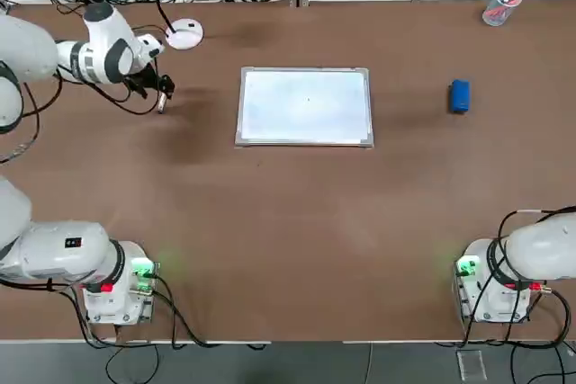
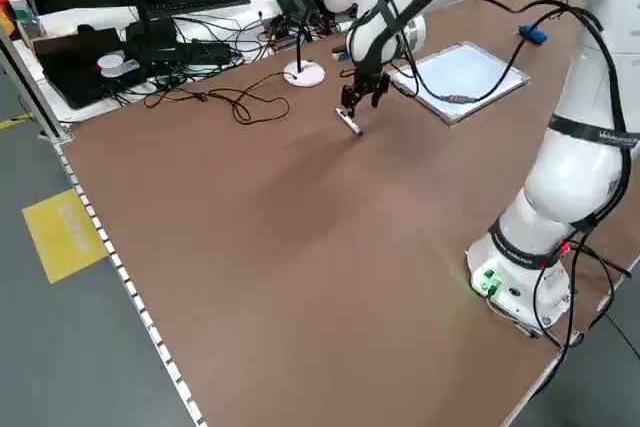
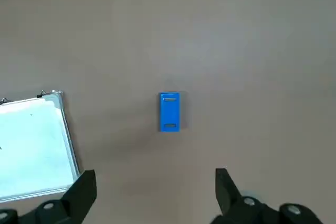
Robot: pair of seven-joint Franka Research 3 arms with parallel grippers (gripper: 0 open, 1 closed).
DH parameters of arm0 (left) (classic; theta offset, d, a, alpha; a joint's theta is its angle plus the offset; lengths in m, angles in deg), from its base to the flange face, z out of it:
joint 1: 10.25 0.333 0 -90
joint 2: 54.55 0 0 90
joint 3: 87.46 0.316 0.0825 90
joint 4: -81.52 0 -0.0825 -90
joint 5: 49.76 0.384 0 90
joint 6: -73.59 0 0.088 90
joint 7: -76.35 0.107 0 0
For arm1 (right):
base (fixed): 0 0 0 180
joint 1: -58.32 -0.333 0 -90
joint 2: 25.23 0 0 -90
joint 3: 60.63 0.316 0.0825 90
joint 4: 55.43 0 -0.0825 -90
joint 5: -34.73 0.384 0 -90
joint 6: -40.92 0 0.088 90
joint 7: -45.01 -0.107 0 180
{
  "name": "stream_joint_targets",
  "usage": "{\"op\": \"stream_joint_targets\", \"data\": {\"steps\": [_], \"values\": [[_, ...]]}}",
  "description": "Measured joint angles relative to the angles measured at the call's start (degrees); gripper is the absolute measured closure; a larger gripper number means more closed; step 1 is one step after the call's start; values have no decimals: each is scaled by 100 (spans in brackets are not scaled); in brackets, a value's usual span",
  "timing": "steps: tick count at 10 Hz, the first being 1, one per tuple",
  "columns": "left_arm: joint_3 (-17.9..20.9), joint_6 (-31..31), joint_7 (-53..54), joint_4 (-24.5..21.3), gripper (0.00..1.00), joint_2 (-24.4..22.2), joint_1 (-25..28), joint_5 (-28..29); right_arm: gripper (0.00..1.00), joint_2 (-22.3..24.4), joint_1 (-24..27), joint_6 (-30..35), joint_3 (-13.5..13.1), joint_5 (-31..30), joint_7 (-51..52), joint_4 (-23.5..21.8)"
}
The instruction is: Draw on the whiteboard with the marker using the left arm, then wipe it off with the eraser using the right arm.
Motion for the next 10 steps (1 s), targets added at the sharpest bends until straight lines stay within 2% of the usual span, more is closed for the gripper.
{"op": "stream_joint_targets", "data": {"steps": [4,5,6,7,10], "values": [[13,399,0,2,15,395,210,613,0,1,1,-4,-2,0,0,-1],[14,448,1,4,19,466,291,718,0,3,5,-5,-5,-1,-1,-1],[14,491,4,5,19,523,340,760,0,6,15,-7,-8,-1,-1,-1],[14,514,6,12,25,556,353,774,0,10,27,-11,-10,-1,-1,-1],[-14,517,6,35,27,587,317,775,0,22,41,-17,-13,-1,-1,-1]]}}
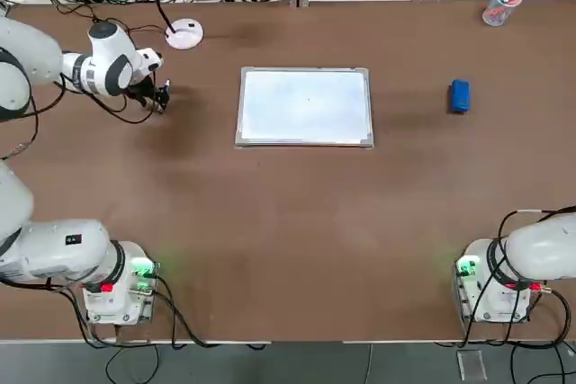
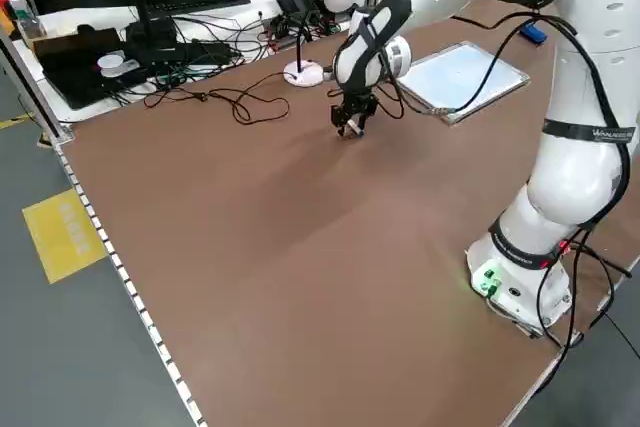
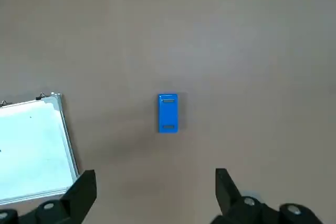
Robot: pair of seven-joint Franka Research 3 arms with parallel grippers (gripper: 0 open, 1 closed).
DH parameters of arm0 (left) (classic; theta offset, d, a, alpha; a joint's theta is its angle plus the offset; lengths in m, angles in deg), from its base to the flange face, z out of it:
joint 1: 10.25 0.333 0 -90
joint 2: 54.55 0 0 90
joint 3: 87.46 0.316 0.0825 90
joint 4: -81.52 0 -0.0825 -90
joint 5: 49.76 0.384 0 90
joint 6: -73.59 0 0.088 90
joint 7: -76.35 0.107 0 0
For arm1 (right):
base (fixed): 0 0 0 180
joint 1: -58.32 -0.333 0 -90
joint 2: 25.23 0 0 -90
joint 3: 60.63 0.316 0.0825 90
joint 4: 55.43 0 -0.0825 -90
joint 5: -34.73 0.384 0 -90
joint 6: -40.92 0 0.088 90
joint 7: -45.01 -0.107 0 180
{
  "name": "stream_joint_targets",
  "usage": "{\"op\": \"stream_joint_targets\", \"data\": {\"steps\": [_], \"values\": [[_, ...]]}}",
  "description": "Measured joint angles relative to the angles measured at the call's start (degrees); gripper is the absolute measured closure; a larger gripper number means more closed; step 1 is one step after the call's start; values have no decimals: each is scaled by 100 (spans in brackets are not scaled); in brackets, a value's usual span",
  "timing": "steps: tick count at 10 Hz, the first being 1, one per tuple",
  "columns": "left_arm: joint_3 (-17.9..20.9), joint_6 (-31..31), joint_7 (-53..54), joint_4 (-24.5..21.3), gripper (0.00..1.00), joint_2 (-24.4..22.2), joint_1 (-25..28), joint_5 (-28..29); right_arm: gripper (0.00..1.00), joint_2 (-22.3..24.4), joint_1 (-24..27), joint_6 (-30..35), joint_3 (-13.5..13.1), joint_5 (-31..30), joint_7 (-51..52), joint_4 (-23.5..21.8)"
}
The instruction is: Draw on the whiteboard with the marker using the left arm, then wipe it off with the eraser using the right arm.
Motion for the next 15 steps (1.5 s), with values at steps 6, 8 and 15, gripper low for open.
{"op": "stream_joint_targets", "data": {"steps": [6,8,15], "values": [[-17,0,0,76,48,104,-31,0,0,2,44,-125,-4,0,0,0],[-59,-7,-15,106,70,101,-43,0,0,2,50,-170,-5,0,0,0],[-268,-771,-414,614,82,100,-64,-127,0,2,52,-235,-4,0,1,-3]]}}
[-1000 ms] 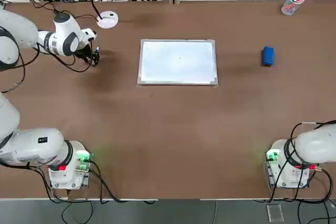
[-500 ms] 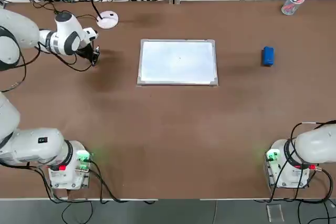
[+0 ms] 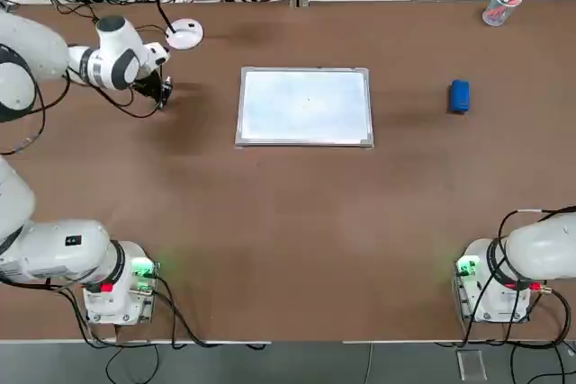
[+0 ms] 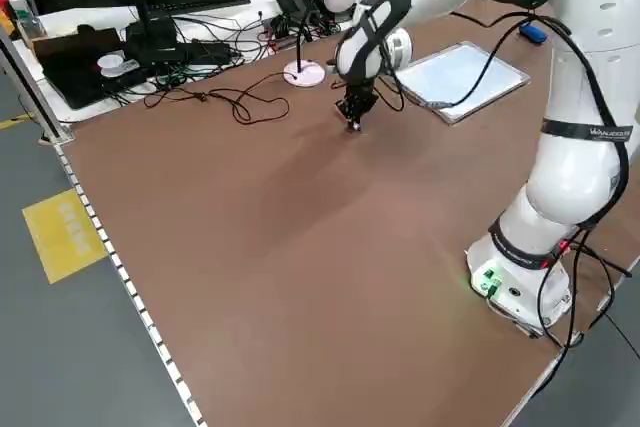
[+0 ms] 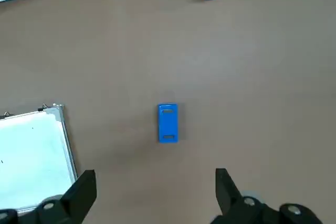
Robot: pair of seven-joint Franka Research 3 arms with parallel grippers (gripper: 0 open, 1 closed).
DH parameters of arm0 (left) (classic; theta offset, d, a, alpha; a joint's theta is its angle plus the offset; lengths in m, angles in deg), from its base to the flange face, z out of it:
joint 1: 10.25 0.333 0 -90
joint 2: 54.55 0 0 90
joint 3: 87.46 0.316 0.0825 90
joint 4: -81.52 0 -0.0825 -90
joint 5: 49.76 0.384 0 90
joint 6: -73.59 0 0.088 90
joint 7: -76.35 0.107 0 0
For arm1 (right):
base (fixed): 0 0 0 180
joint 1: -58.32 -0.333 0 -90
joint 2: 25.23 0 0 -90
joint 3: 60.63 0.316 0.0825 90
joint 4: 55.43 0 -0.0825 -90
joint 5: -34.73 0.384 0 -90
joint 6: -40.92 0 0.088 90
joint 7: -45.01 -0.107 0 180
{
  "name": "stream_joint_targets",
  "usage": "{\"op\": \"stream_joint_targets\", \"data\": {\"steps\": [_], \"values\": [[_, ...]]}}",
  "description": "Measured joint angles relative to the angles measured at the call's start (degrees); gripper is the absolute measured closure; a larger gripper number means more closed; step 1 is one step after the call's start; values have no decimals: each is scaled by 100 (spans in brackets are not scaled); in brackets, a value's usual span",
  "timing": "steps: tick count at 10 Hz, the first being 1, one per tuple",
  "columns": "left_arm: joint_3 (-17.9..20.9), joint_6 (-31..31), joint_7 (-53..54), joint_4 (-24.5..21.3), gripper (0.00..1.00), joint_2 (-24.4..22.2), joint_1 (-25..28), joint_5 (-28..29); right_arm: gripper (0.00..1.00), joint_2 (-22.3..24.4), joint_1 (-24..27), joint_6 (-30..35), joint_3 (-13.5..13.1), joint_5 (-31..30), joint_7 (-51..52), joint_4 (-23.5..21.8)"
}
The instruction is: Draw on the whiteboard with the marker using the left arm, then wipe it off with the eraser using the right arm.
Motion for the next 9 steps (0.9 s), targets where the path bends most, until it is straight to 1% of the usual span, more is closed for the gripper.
{"op": "stream_joint_targets", "data": {"steps": [2,4,6,9], "values": [[-355,-1140,-352,723,82,-49,-9,-539,0,0,0,-2,1,0,1,-3],[-700,-2073,-802,1476,82,-99,-86,-1225,0,0,0,-2,4,0,1,-35],[-916,-2507,-1390,1948,82,-93,-226,-1877,0,0,-1,-3,9,0,1,-95],[-1010,-2610,-2551,2395,82,129,-663,-3064,0,0,-4,-12,14,0,2,-153]]}}
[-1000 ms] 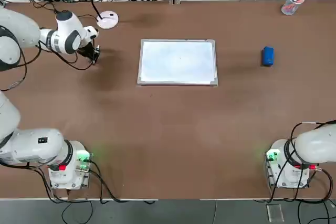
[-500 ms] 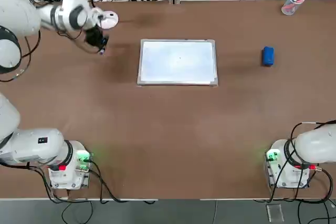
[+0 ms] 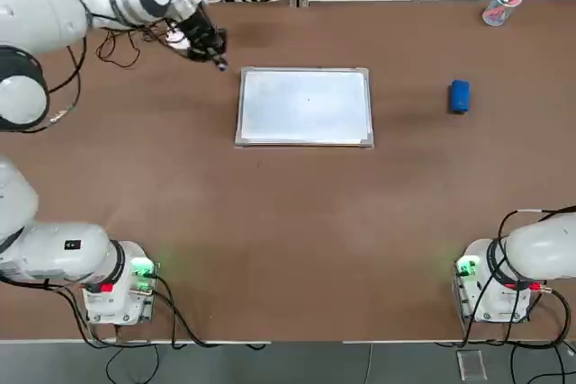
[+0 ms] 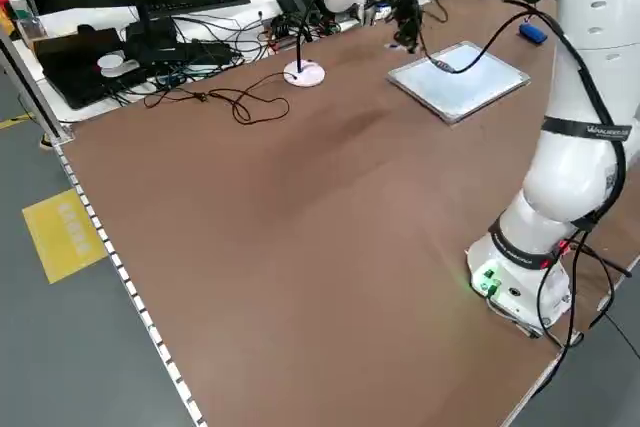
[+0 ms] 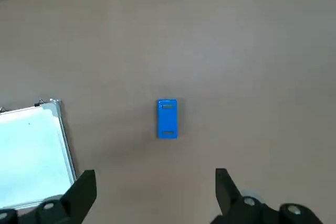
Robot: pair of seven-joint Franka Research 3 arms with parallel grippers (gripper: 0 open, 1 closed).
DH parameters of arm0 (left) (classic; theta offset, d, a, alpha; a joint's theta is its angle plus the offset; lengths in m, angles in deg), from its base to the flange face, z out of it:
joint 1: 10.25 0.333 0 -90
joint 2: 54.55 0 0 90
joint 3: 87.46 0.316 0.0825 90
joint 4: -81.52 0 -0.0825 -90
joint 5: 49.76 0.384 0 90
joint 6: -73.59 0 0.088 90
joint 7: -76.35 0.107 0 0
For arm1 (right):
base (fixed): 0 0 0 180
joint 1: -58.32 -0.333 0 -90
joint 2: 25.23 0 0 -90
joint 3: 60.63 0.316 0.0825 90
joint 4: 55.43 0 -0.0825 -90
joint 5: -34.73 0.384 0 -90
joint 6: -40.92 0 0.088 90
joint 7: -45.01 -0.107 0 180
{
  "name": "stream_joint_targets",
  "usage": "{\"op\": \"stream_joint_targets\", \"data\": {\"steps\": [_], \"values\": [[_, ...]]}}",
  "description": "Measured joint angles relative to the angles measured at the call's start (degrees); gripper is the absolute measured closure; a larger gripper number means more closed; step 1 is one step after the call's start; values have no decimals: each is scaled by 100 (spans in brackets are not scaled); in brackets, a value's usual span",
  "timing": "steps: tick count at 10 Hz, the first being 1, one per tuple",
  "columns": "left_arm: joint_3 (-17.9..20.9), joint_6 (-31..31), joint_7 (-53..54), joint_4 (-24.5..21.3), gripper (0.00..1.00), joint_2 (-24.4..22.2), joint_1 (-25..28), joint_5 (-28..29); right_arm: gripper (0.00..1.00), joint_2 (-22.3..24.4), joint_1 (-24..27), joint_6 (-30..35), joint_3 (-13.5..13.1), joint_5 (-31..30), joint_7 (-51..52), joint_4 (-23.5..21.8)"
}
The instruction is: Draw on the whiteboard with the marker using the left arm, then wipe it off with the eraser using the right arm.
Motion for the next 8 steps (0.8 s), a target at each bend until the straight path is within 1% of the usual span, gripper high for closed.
{"op": "stream_joint_targets", "data": {"steps": [4,6,8], "values": [[-4,1,-1443,680,82,661,-620,-1557,0,0,-5,0,9,0,0,-9],[-3,4,-1695,898,82,996,-818,-2559,0,0,-6,0,12,0,1,-13],[-3,10,-1741,976,82,1264,-954,-3574,0,0,-6,0,12,0,1,-19]]}}
